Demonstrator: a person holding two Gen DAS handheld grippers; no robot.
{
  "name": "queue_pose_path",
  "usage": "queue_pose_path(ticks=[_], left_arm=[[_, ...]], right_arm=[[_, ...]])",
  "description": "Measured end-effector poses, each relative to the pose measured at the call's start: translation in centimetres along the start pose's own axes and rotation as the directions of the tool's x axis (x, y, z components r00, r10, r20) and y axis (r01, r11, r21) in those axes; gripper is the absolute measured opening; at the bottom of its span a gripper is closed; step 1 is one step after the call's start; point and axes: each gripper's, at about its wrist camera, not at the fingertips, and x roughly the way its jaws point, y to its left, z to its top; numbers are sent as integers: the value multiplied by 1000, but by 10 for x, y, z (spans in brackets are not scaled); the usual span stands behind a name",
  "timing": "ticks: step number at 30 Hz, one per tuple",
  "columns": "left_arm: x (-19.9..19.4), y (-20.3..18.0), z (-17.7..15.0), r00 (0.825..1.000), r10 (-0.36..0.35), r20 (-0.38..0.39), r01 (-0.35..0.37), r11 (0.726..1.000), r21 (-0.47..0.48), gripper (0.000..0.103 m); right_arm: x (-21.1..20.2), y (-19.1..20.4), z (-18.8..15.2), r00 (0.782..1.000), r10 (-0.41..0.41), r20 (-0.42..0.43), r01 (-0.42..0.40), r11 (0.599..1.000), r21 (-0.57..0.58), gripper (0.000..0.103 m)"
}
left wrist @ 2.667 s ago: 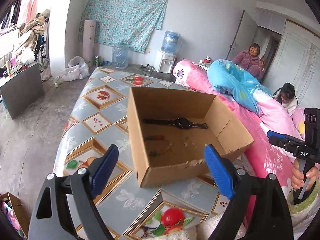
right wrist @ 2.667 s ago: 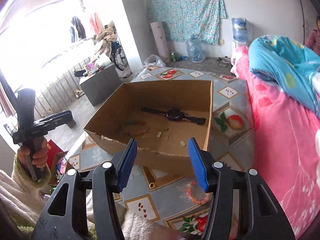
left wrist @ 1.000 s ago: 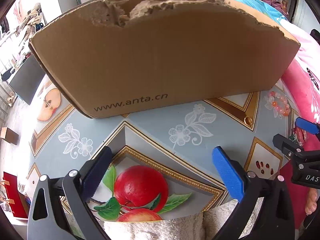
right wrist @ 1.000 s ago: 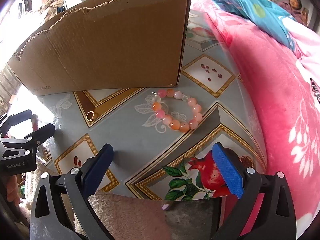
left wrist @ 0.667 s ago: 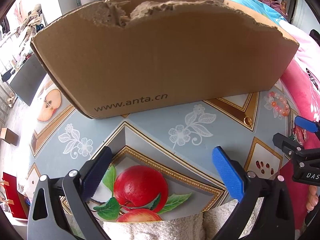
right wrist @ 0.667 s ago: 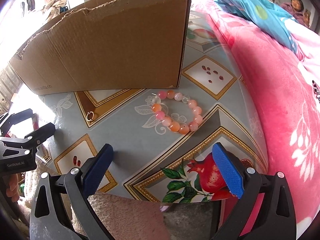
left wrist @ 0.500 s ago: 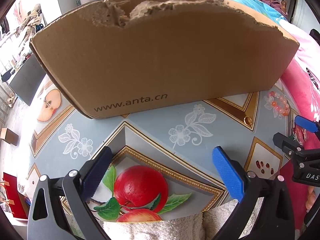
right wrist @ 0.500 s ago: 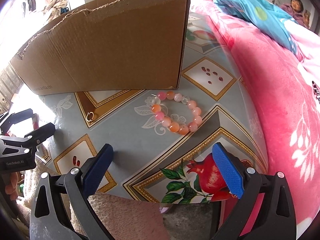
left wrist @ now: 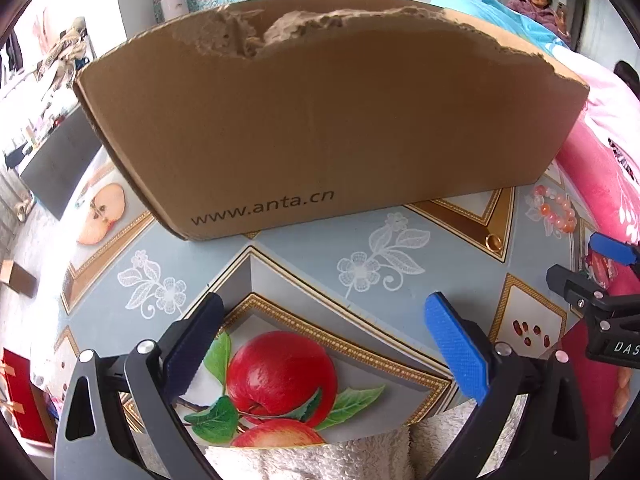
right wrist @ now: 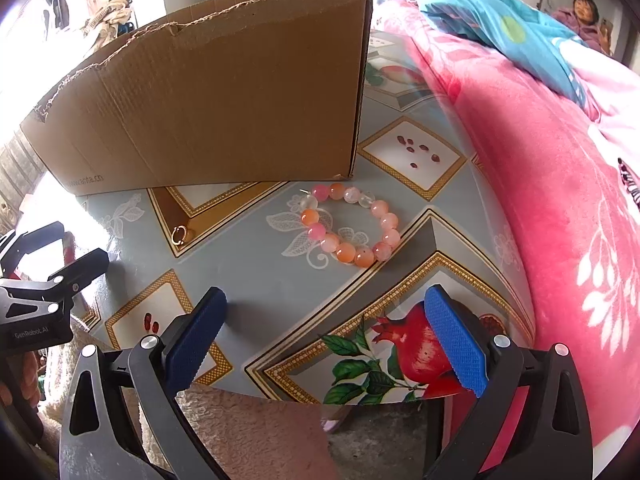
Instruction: Organize jewelry
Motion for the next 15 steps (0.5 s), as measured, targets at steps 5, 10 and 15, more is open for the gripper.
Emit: queue_pose_path(ticks=[5, 10, 15], left_arm=[[0, 2, -2, 999, -24, 22, 23, 999, 29, 99], [-1, 3, -4, 998, -44, 37, 42, 998, 55, 99], [-3, 5, 1, 997, -68, 25, 66, 995, 76, 99]], right_arm=[[-3, 1, -3, 1000, 3, 12, -3, 1000, -8, 95], [-12, -6, -5, 998, 15, 57, -15, 1000, 0, 95], [-32, -22, -5, 983, 93, 156, -101, 994, 46, 92]])
